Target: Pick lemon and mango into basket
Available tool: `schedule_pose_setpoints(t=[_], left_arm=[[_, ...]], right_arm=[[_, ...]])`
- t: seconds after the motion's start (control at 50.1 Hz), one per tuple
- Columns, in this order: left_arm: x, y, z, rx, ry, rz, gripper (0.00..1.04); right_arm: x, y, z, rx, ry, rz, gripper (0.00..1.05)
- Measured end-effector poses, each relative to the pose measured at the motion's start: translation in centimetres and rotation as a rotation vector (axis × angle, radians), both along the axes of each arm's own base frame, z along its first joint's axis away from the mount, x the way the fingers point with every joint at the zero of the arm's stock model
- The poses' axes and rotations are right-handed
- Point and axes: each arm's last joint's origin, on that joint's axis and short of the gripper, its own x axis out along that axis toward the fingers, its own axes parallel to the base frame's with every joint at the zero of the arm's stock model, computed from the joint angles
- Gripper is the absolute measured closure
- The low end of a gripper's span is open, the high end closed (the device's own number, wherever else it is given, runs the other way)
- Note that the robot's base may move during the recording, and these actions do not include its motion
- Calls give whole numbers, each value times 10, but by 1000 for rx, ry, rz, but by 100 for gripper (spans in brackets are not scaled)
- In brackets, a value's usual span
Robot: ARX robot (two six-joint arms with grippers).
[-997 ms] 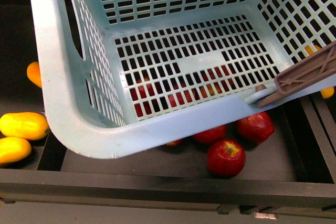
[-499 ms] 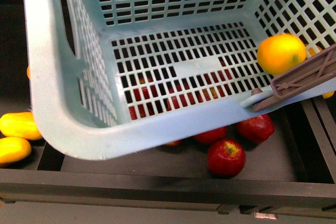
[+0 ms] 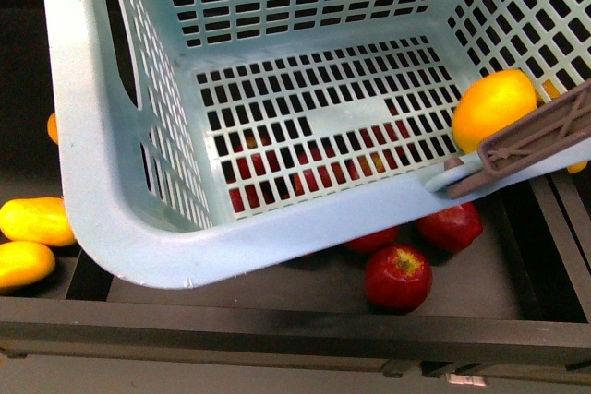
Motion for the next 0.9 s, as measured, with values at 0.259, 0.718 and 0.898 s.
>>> schedule_pose_setpoints(t=[0.259, 0.718, 0.898], left_arm=[[0, 0, 0, 3, -3, 1, 100], [0, 0, 0, 4, -4, 2, 100], [0, 0, 0, 4, -4, 2, 100]], right_arm=[[-27, 0, -29, -56, 13, -2, 102], [-59, 0, -55, -69, 10, -2, 103], [-68, 0, -61, -69, 7, -2, 103]])
